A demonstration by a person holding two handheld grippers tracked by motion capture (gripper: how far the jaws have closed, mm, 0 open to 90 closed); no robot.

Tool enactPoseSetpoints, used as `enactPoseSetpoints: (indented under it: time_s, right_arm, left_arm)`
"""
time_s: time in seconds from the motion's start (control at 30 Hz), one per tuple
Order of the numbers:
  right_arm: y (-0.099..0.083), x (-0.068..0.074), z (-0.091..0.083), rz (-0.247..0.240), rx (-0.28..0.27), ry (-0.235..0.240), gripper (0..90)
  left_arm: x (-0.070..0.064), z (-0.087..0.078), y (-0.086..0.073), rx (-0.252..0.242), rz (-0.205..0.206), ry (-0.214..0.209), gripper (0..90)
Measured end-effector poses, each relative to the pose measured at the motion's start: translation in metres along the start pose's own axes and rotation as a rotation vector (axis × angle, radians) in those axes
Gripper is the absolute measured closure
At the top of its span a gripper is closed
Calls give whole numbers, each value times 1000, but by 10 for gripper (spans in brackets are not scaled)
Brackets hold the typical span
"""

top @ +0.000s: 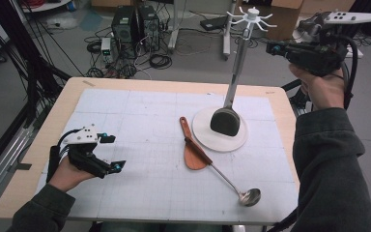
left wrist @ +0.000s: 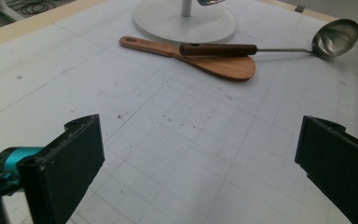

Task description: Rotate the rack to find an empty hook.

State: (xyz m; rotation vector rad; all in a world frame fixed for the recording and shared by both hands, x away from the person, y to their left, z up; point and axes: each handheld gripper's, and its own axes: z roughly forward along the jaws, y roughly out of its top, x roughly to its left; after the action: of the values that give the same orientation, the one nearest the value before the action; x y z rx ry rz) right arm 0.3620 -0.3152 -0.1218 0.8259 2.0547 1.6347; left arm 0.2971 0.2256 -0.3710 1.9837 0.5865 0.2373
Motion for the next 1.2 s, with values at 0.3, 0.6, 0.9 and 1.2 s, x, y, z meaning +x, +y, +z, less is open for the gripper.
enactPoseSetpoints:
  time_s: [0.3,0.6,0.9,1.2]
  right_arm:
    - [6,-9,-1,11,-12,-11,898]
    - [18,-11,6,8,-10,-21,898]
    - [22,-6,14,-6,-12,-22,899]
    - [24,5,22,-6,-13,-19,900]
  left_arm:
    - [-1,0,0,-1,0,-1,17]
    - [-2,-1,1,-15,-11,-6,18]
    - [-1,-1,1,-6,-10,0,18]
    - [-1,-2,1,-15,-14,-1,17]
